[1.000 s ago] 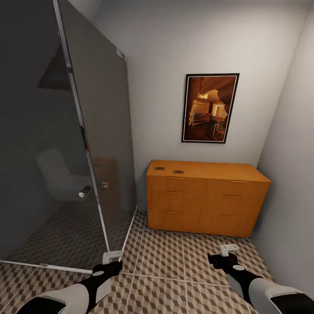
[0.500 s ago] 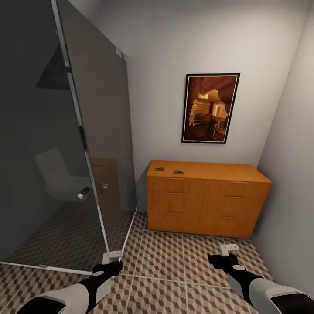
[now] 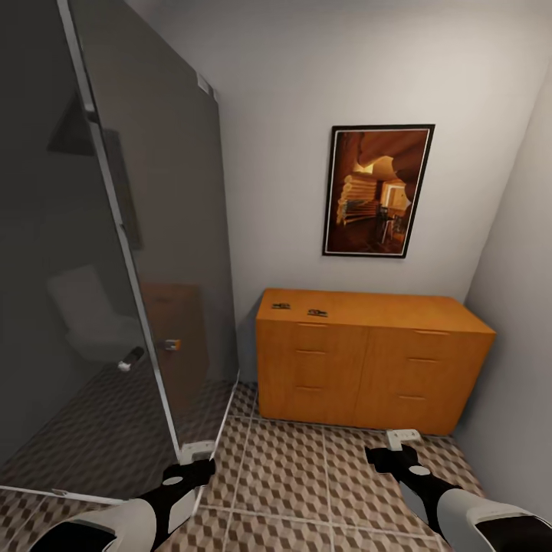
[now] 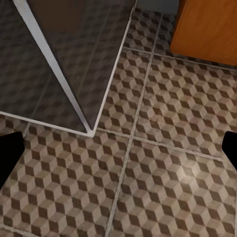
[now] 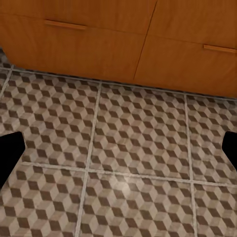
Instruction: Take the four mousetraps from the cabinet in the bathroom and place them on the bathroom floor. Make sure all four end up on the same floor surface, and ensure that at least two of them are either under or directly next to the same bathroom sink.
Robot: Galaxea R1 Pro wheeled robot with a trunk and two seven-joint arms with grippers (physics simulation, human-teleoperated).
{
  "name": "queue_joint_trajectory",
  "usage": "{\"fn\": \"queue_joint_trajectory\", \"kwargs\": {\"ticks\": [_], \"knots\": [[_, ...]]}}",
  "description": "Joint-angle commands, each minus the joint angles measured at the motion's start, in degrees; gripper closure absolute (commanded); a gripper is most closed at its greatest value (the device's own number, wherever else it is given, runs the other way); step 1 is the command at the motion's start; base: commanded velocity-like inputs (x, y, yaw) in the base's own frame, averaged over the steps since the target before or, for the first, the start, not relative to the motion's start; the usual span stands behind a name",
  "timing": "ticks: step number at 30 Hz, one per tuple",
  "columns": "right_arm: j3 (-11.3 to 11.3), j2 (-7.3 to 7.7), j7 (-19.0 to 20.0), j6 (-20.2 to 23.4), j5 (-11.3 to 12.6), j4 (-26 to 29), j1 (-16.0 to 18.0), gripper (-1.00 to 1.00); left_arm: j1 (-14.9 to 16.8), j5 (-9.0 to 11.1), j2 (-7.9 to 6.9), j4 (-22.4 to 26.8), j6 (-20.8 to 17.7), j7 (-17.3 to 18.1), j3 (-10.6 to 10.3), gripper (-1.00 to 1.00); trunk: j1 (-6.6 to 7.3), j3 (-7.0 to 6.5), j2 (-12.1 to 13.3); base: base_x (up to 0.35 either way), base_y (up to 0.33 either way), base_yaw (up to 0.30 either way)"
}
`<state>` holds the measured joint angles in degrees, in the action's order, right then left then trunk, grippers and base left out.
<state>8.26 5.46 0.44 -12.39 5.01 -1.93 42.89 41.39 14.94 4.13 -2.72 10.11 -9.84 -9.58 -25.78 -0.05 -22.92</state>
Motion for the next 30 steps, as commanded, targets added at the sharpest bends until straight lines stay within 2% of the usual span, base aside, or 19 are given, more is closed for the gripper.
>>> {"fn": "queue_joint_trajectory", "kwargs": {"ticks": [1, 19, 30], "knots": [[0.0, 0.01, 0.0, 0.0, 0.0, 0.0, 0.0, -1.0, 0.0, 0.0, 0.0, 0.0, 0.0, 0.0, 0.0, -1.0, 0.0, 0.0, 0.0, 0.329, 0.0, 0.0], [0.0, 0.02, 0.0, 0.0, 0.0, 0.0, 0.0, -1.0, 0.0, 0.0, 0.0, 0.0, -0.1, -0.1, 0.0, -1.0, 0.0, 0.0, 0.0, 0.33, -0.002, 0.0], [0.0, 0.0, 0.0, 0.0, 0.0, 0.0, 0.0, -1.0, 0.0, 0.0, 0.0, 0.0, -0.2, -0.2, 0.0, -1.0, 0.0, 0.0, 0.0, 0.33, -0.074, 0.0]]}}
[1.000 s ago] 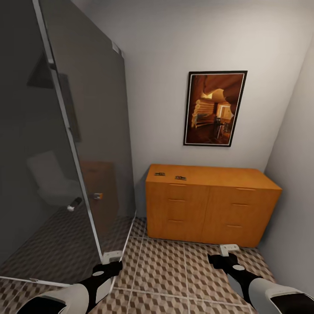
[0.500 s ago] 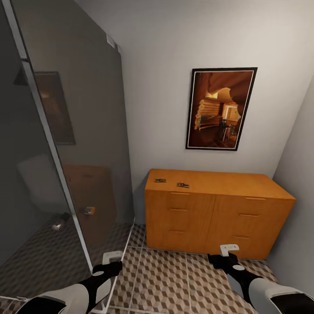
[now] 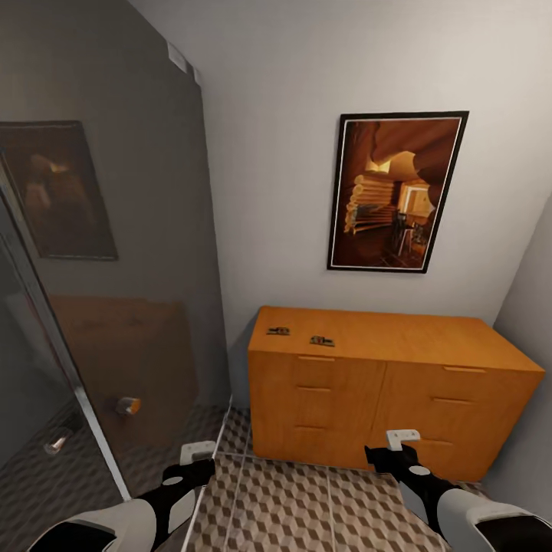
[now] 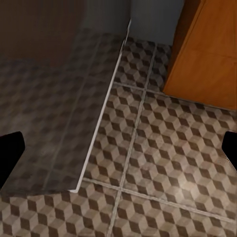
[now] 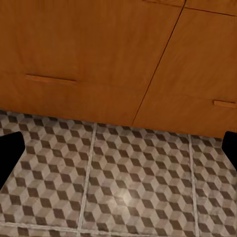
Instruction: Take the four mousetraps from the cabinet in the bathroom and place them on the bathroom floor. Make sure all four end up on the same floor surface, and ensure that at least two of them are either under or directly next to the same bathroom sink.
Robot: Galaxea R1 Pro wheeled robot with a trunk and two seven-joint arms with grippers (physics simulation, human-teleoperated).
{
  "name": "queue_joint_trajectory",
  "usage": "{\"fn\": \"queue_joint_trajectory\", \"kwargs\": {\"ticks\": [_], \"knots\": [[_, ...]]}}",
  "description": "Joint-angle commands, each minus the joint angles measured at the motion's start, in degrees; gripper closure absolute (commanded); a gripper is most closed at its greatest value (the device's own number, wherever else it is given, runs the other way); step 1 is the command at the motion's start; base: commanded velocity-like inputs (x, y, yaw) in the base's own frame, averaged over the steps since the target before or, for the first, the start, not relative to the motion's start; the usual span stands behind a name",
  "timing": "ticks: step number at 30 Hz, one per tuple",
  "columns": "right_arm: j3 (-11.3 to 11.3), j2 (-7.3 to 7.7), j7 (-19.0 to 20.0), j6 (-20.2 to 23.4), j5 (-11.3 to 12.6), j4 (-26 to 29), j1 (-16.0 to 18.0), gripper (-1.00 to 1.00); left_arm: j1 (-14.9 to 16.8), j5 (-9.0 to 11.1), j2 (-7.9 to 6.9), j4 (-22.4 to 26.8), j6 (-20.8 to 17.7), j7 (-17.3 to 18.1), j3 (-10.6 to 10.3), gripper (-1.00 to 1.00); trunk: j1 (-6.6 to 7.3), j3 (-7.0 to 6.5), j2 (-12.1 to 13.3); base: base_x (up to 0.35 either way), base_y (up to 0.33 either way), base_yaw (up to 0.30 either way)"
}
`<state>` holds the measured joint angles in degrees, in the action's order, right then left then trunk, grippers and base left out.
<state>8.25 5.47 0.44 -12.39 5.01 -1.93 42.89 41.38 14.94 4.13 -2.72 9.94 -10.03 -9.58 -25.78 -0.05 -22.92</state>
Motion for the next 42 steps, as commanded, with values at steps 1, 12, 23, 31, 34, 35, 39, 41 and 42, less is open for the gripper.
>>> {"fn": "queue_joint_trajectory", "kwargs": {"ticks": [1, 12, 23, 31, 34, 35, 39, 41, 42], "knots": [[0.0, -0.01, 0.0, 0.0, 0.0, 0.0, 0.0, -1.0, 0.0, 0.0, 0.0, 0.0, 0.0, 0.0, 0.0, -1.0, 0.0, 0.0, 0.0, 0.33, -0.097, 0.0], [0.0, 0.02, 0.0, 0.0, 0.0, 0.0, 0.0, -1.0, 0.0, 0.0, 0.07, 0.0, 0.0, -0.1, 0.0, -1.0, 0.0, 0.0, 0.0, 0.321, -0.153, 0.0], [0.0, 0.06, 0.0, 0.0, 0.0, 0.0, 0.0, -1.0, 0.0, 0.0, 0.01, 0.0, 0.2, 0.0, 0.0, -1.0, 0.0, 0.0, 0.0, 0.212, -0.128, 0.0], [0.0, 0.03, 0.0, 0.0, 0.0, 0.0, 0.0, -1.0, -0.1, 0.0, 0.0, 0.0, 0.3, 0.0, 0.0, -1.0, 0.0, 0.0, 0.0, 0.022, -0.012, 0.0], [0.0, 0.04, 0.0, 0.0, 0.0, 0.0, 0.0, -1.0, -0.1, 0.0, 0.0, -0.1, 0.3, 0.0, 0.0, -1.0, 0.0, 0.0, 0.0, 0.003, -0.002, 0.0], [0.0, 0.04, 0.0, 0.0, 0.0, 0.0, 0.0, -1.0, -0.1, 0.0, 0.0, -0.1, 0.3, 0.0, 0.0, -1.0, 0.0, 0.0, 0.0, 0.002, -0.001, 0.0], [0.0, 0.02, 0.0, 0.0, 0.0, 0.0, 0.0, -1.0, -0.1, 0.0, 0.0, 0.0, 0.3, 0.0, 0.0, -1.0, 0.0, 0.0, 0.0, 0.001, 0.0, 0.0], [0.0, 0.03, 0.0, 0.0, 0.0, 0.0, 0.0, -1.0, -0.1, 0.0, 0.0, 0.0, 0.3, 0.0, 0.0, -1.0, 0.0, 0.0, 0.0, 0.0, 0.0, 0.0], [0.0, 0.04, 0.0, 0.0, 0.0, 0.0, 0.0, -1.0, -0.1, 0.0, 0.0, 0.0, 0.3, 0.0, 0.0, -1.0, 0.0, 0.0, 0.0, 0.0, 0.0, 0.0]]}}
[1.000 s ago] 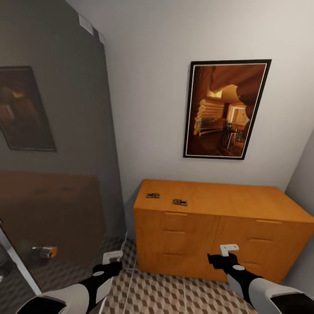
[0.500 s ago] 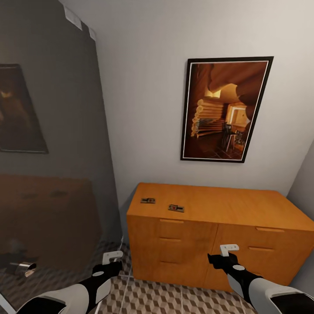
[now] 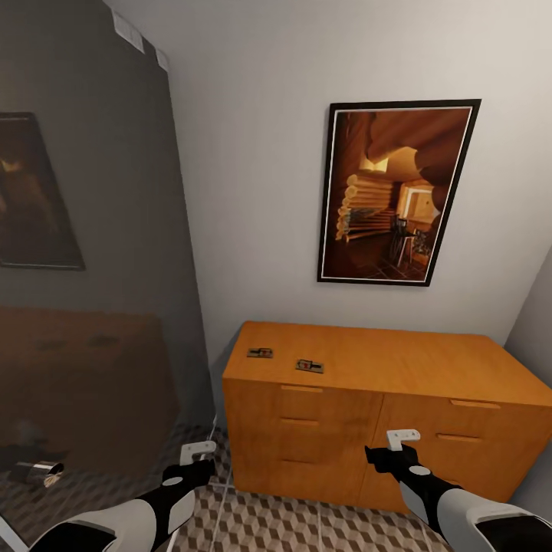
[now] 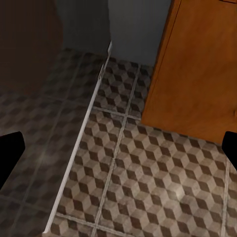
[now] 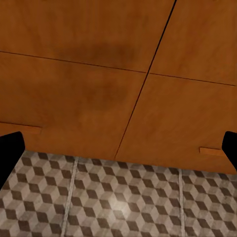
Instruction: Take the four mousetraps from the cabinet in the bathroom and place them on the bathroom floor. Make sure all four end up on the same floor surface, and ensure that at least two of them are either under or directly next to the same bathroom sink.
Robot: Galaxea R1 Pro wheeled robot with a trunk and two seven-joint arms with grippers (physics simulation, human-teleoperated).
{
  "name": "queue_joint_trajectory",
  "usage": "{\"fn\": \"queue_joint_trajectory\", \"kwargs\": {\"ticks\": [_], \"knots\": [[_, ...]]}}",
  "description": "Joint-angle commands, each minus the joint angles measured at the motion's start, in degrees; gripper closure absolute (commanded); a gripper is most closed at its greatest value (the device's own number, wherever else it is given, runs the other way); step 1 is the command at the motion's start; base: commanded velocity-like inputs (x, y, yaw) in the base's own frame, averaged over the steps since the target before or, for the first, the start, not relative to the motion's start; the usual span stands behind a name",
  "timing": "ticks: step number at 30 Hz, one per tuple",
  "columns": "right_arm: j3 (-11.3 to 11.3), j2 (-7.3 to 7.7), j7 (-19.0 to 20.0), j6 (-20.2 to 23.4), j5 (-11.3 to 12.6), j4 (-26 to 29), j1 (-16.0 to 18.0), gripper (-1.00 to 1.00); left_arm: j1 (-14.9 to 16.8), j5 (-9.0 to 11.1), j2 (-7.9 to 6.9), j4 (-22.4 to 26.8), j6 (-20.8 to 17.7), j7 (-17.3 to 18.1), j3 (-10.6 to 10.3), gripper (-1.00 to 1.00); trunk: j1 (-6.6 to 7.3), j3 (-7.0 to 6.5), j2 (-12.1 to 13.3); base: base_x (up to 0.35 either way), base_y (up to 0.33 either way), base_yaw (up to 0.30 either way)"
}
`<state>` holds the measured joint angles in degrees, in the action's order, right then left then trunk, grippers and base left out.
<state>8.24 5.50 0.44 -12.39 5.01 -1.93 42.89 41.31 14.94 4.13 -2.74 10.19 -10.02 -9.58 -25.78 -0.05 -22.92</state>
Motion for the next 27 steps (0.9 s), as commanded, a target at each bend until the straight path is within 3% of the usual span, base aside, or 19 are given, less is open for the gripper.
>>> {"fn": "queue_joint_trajectory", "kwargs": {"ticks": [1, 27], "knots": [[0.0, 0.01, 0.0, 0.0, 0.0, 0.0, 0.0, -1.0, 0.0, 0.0, 0.0, 0.0, 0.0, 0.0, 0.0, -1.0, 0.0, 0.0, 0.0, 0.0, 0.0, 0.0], [0.0, 0.04, 0.0, 0.0, -0.5, 0.0, 0.0, -1.0, 0.0, 0.0, 0.0, -0.1, 0.0, 0.0, 0.0, -1.0, 0.0, 0.0, 0.0, 0.0, 0.0, 0.0]]}}
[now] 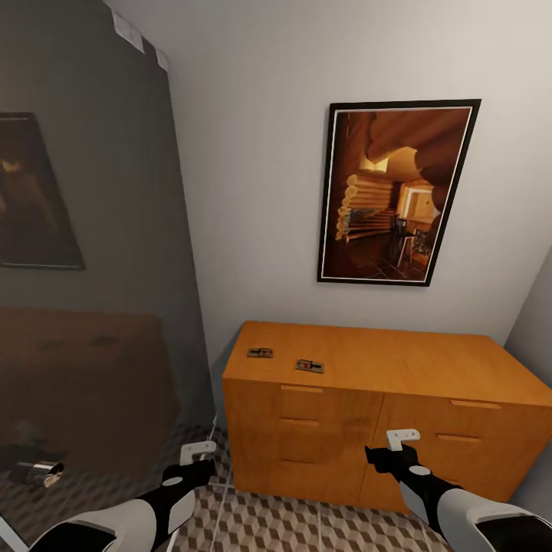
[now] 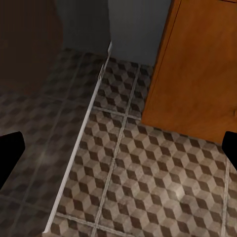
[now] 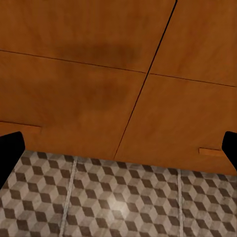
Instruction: Take the four mousetraps from the cabinet in the bathroom and place them on the bathroom floor. Make sure all four end up on the same floor surface, and ensure that at least two of them are either under or directly next to the same bathroom sink.
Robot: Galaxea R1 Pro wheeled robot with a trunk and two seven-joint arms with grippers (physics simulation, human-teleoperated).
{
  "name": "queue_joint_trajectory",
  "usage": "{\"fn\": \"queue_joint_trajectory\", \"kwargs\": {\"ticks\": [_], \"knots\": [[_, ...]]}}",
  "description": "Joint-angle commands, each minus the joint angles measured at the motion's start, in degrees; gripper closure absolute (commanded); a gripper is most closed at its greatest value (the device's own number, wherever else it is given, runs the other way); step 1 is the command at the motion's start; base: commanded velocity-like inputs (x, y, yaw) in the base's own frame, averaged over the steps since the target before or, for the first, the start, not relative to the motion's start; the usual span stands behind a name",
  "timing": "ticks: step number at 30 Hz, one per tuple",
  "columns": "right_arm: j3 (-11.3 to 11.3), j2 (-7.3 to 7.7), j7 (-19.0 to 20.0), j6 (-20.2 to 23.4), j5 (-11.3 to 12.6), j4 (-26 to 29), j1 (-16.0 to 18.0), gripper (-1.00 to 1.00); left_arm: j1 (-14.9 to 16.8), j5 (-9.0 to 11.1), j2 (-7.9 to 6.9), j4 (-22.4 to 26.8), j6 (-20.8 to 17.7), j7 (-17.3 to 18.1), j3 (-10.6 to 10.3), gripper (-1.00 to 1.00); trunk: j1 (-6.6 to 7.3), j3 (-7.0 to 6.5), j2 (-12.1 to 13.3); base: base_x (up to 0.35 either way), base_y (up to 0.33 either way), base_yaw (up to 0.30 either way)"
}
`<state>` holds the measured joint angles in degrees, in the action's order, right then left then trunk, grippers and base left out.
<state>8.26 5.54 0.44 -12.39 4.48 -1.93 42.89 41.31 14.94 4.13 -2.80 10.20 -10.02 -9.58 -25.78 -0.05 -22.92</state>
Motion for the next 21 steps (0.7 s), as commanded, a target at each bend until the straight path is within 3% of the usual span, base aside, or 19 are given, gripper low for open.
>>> {"fn": "queue_joint_trajectory", "kwargs": {"ticks": [1, 21], "knots": [[0.0, 0.0, 0.0, 0.0, 0.0, 0.0, 0.0, -1.0, 0.0, 0.0, 0.0, 0.0, 0.0, 0.0, 0.0, -1.0, 0.0, 0.0, 0.0, 0.0, 0.0, 0.0], [0.0, 0.0, -0.3, 0.0, -0.1, 0.0, 0.0, -1.0, -0.1, 0.1, 0.0, 0.1, 0.1, 0.0, 0.0, -1.0, 0.0, 0.0, 0.0, 0.0, 0.0, 0.0]]}}
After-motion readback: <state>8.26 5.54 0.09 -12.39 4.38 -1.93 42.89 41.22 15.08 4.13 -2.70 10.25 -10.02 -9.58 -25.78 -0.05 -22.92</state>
